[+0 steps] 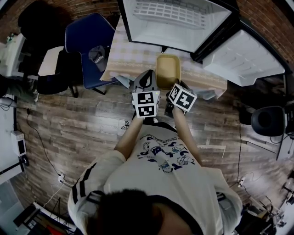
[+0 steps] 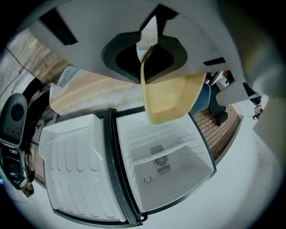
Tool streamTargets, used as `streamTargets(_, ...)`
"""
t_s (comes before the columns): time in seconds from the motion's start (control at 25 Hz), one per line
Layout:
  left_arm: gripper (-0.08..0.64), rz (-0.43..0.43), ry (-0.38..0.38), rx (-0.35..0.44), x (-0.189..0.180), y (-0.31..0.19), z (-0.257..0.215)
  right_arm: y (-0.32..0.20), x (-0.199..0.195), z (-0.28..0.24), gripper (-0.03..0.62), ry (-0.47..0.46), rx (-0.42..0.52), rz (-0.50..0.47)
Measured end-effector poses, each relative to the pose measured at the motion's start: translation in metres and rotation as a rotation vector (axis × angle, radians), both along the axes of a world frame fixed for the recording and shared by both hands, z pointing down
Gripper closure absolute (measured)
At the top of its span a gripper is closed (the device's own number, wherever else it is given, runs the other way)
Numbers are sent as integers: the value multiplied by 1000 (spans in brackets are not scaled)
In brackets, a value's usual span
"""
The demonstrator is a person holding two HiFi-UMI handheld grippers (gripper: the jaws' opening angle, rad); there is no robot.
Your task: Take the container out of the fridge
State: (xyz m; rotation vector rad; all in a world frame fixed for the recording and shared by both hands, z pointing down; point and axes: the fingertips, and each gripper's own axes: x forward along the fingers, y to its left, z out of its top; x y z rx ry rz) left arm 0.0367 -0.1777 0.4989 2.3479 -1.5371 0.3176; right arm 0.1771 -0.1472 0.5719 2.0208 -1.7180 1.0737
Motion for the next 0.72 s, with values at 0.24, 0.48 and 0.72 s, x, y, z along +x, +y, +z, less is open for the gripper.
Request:
streamTargets(0.24,538,-3,1,4,1,2,-1,5,-1,1,548,5,-5,-9)
streamTargets(0.48,538,-5,1,1,2,5,-1,7,-3,0,548,8,-9,-24)
streamTargets(0.72,538,-14,1,9,-1,6,-4,8,-3,-2,549,8,-2,-22)
